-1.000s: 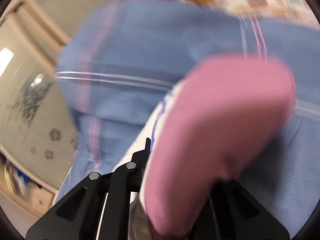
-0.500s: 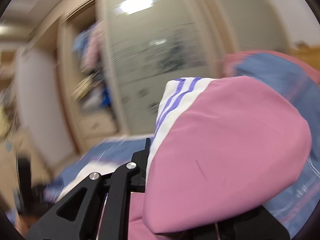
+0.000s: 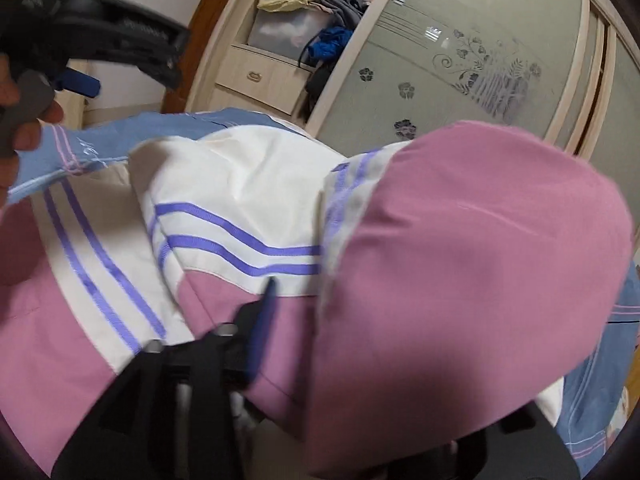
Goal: Fold large clothes
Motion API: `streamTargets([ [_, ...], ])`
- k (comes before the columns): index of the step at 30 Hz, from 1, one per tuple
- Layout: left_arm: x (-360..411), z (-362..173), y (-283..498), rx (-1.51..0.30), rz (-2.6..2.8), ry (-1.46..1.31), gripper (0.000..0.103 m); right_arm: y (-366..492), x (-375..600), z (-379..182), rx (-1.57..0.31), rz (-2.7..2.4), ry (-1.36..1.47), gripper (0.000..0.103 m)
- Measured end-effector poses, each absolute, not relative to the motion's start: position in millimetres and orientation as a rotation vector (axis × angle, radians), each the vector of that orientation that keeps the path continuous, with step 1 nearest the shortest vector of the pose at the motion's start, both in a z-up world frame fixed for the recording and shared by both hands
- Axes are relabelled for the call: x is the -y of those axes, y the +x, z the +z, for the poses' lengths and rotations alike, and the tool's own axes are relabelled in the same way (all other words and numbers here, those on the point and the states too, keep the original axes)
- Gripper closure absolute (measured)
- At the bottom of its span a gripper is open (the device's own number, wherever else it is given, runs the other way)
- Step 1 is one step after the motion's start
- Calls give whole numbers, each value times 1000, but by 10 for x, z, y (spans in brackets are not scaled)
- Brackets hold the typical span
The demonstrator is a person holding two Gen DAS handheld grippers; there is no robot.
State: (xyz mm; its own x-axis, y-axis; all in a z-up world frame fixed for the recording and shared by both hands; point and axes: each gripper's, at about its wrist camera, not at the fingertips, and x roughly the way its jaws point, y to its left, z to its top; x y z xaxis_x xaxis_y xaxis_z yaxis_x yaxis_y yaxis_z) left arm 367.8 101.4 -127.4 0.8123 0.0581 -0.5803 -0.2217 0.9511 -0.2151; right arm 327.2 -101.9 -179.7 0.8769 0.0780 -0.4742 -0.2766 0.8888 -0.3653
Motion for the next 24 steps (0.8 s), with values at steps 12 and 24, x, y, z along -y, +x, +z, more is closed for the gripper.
streamTargets([
  [12,-655,-1300,3713,-606,63,-103,2,2857,1940,-808,-381,425,7,1],
  [24,-696,-1332,3735,-600,54,-99,2,3202,1399,-1248,-438,190,-295,87],
])
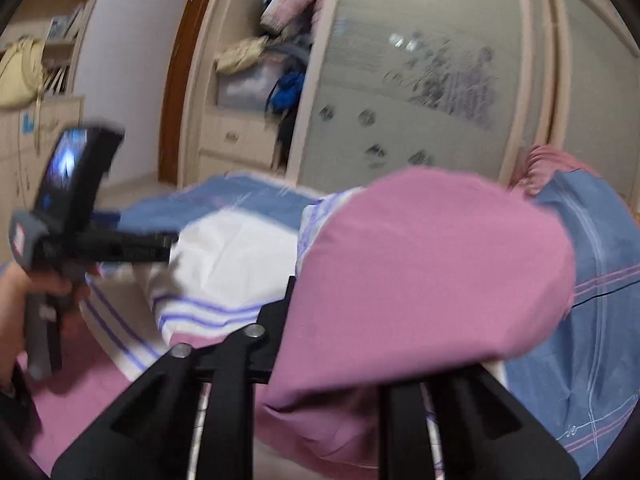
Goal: Fold large clothes
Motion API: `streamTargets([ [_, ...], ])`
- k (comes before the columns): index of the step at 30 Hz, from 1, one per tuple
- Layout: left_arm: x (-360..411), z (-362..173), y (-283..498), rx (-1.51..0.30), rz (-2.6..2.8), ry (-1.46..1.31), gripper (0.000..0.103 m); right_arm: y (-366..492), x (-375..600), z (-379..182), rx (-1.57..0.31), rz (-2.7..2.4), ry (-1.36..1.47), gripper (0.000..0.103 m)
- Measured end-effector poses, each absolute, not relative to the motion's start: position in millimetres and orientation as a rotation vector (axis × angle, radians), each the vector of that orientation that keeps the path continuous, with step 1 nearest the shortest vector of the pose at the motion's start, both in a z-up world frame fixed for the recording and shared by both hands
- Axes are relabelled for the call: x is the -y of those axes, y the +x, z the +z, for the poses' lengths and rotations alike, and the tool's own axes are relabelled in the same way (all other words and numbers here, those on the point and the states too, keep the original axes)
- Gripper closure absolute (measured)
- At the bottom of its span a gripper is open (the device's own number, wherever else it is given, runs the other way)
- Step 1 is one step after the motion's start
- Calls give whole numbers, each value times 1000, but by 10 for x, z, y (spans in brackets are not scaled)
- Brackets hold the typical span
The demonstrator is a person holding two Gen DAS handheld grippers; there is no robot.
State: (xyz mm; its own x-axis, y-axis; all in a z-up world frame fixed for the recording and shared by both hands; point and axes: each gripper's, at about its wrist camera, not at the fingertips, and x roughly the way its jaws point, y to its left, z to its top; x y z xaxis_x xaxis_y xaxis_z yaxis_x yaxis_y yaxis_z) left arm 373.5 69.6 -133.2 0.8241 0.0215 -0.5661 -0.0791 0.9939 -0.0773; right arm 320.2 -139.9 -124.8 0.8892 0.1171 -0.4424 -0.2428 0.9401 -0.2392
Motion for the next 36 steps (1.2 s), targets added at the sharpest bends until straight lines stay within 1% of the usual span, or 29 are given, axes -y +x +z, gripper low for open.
streamTargets([
  [4,-851,-1263,3680,-568,77,-122,2,3250,972,-1691,-490,138,-519,88],
  [7,-856,-1099,3539,-489,43,-107,2,3191,771,-1883,-463,106,-636,88],
  [11,-647,-812,3279,-399,-114,-51,2,3174,872,-1839,-462,151,-577,87],
  [16,-229,-513,3054,-347,-329,53,2,3157,1036,-1859,-400,245,-539,87],
  [20,401,-233,3180,-443,-433,206,2,3121,1022,-1872,-391,243,-536,87],
  [22,701,-194,3312,-496,-426,277,2,3133,999,-1881,-388,235,-547,87],
  [26,1200,-196,3567,-673,-416,395,2,3116,966,-1906,-383,217,-566,87],
  [31,1602,-102,3475,-724,-333,481,2,3117,993,-1895,-387,220,-558,87],
  [36,1835,-282,3581,-888,-214,512,2,3113,1000,-1891,-386,221,-557,87],
])
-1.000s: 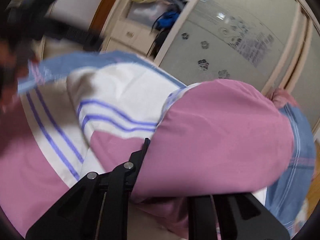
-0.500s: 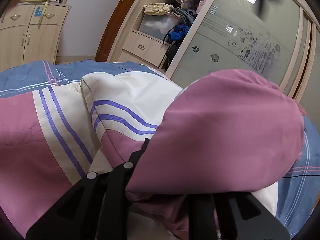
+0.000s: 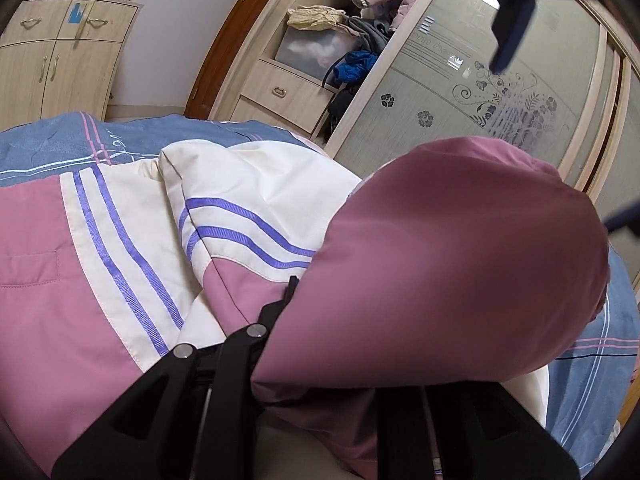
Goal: Fold large clothes
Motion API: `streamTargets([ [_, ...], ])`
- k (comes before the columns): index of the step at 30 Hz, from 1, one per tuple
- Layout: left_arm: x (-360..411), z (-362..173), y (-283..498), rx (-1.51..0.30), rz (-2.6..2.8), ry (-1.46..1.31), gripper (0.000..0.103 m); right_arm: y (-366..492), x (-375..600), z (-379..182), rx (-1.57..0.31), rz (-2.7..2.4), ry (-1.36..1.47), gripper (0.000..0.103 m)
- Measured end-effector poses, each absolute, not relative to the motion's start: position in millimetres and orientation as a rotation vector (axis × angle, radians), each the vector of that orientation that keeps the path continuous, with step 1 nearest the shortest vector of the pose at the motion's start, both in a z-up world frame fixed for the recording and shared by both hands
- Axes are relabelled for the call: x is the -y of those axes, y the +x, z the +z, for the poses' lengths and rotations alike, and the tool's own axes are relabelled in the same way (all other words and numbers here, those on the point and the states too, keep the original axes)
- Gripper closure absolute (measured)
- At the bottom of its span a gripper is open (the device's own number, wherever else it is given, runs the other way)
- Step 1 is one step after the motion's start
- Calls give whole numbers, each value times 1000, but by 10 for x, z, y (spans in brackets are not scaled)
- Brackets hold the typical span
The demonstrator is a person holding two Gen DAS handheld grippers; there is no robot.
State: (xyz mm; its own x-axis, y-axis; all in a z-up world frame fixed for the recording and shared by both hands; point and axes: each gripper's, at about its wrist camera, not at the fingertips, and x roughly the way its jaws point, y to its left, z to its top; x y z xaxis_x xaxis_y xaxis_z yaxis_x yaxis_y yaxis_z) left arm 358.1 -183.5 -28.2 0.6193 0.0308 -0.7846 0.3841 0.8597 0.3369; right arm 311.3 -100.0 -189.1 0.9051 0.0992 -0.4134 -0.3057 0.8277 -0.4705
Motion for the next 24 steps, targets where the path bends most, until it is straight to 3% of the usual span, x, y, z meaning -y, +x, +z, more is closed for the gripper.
streamTargets([
  [2,1894,-417,3646,-936,-120,583,6,3114,1002,-1891,-387,222,-559,87],
  [4,1935,-502,3684,-963,-65,622,35,3113,994,-1897,-388,224,-563,87],
  [5,1931,-523,3696,-985,-59,623,69,3113,993,-1894,-386,224,-567,87],
  [6,1930,-514,3683,-988,-71,622,84,3111,993,-1891,-384,223,-569,87],
  [12,1603,-205,3556,-910,-118,535,93,3110,1080,-1811,-376,246,-528,82],
  [17,549,-83,3638,-910,-81,232,94,3106,1129,-1792,-376,293,-506,79],
  [21,-456,-650,3666,-968,-71,-43,95,3112,1179,-1783,-388,356,-469,75],
  [24,-802,-1208,3616,-1007,-70,-150,97,3122,1198,-1787,-406,400,-455,70],
])
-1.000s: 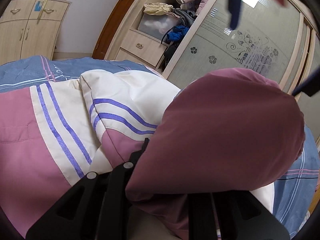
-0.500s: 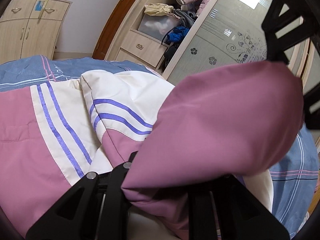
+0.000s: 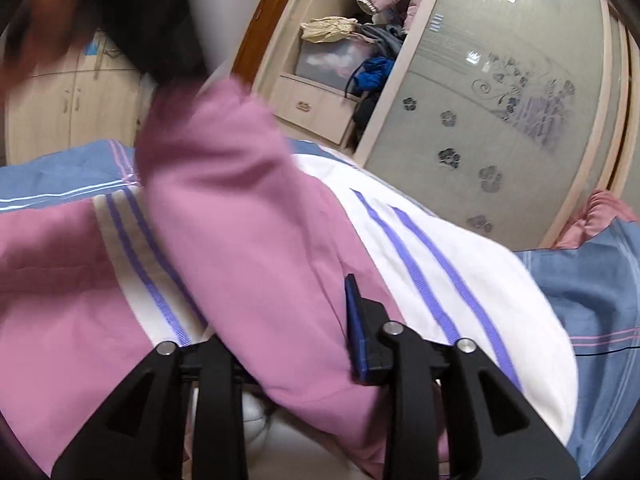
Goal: Fold large clothes
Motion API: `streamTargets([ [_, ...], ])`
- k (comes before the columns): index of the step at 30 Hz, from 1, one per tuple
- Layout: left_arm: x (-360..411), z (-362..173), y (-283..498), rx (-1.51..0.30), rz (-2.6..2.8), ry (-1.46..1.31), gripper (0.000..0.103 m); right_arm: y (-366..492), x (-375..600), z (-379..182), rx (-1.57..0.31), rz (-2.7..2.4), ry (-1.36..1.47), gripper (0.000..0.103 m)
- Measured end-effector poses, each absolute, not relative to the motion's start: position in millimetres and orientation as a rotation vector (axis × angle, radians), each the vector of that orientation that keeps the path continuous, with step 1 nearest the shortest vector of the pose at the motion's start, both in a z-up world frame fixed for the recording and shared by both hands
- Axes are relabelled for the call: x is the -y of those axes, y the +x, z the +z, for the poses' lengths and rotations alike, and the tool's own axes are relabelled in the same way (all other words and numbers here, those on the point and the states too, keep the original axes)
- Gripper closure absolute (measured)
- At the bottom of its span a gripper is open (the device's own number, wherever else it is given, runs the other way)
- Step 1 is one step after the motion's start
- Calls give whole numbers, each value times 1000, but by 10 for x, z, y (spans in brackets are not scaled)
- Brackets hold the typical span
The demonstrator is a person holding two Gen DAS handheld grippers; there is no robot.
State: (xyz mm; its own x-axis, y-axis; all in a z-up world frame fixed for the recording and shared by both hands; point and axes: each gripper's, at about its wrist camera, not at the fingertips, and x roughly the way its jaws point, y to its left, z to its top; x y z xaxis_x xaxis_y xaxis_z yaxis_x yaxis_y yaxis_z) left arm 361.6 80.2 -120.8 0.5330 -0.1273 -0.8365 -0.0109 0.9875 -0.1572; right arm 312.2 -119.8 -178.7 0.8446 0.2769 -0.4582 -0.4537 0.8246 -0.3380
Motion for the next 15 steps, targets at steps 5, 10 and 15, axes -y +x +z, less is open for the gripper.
streamTargets([
  [5,-814,-1707,3585,-1014,-136,-214,95,3157,1177,-1822,-422,405,-461,69],
  [10,-856,-1504,3364,-976,-30,-184,10,3240,1311,-1774,-438,430,-379,64],
  [15,-996,-875,2687,-852,-2,-158,2,3206,1278,-1793,-438,419,-389,61],
])
